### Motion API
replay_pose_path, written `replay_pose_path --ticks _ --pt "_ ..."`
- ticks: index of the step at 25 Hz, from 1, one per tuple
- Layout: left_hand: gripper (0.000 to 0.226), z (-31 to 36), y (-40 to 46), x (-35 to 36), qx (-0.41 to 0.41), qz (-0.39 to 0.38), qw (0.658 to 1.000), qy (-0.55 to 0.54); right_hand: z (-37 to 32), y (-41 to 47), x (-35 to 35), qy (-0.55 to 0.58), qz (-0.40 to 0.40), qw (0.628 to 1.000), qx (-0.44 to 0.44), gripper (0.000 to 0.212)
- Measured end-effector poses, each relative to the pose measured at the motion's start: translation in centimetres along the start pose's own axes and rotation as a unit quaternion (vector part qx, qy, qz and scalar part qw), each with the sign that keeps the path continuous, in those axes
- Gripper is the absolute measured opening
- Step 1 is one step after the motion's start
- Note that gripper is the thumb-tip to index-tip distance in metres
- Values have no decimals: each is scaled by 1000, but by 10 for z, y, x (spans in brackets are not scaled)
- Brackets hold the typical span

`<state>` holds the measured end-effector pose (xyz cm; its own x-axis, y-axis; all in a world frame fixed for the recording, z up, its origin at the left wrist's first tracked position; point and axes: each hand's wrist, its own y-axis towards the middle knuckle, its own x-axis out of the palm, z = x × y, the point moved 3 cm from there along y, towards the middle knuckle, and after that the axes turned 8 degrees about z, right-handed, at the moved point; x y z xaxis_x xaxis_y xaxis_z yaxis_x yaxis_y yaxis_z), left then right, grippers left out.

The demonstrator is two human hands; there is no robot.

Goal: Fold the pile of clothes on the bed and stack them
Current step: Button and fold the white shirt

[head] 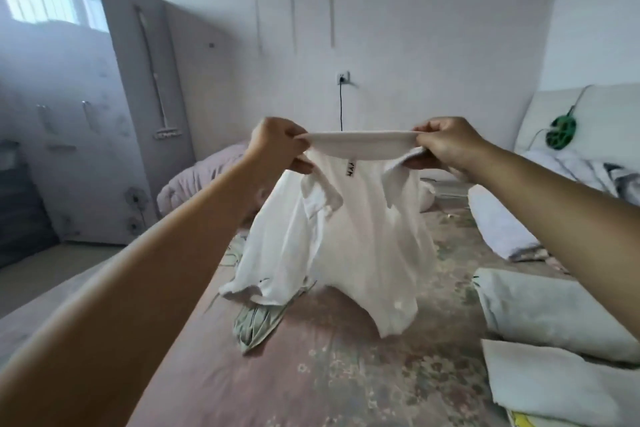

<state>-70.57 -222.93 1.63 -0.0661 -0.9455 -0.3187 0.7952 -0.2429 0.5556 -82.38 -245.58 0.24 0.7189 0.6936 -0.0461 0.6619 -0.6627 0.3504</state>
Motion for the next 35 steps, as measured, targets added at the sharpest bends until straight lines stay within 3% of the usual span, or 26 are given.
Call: replay_pose_path --ticks 4,5,7,9,13,17,18,22,24,28,31,35 --pt "13 70 24 -11 7 -28 995 -97 -73 11 -15 57 -12 998 -13 20" --pt "7 84 28 -15 30 -36 996 -72 -89 13 -22 57 -25 998 -23 17" --pt "24 106 35 -26 94 -39 994 51 -116 14 -35 50 -77 995 -49 4" --pt "29 122 38 -35 141 -15 979 149 -135 18 -46 -4 -101 991 -90 19" --pt "7 142 36 -39 159 7 971 180 -164 24 -52 -201 4 955 -220 12" --pt "28 151 34 -39 189 87 950 234 -176 17 -55 -375 89 876 -292 35" --pt "29 152 34 -39 192 88 958 196 -176 15 -56 -373 90 875 -297 36" --pt "13 152 35 -36 178 65 982 -19 -168 13 -51 -176 -13 961 -215 15" --pt "8 153 30 -34 187 77 978 -46 -167 15 -50 -140 6 964 -225 14" --pt "19 153 22 -40 236 115 965 10 -169 19 -47 -194 86 926 -313 16" --pt "33 146 28 -54 240 132 957 94 -172 16 -43 -264 109 892 -350 39" --pt "22 146 37 -72 227 99 957 153 -175 16 -41 -246 81 904 -341 45"
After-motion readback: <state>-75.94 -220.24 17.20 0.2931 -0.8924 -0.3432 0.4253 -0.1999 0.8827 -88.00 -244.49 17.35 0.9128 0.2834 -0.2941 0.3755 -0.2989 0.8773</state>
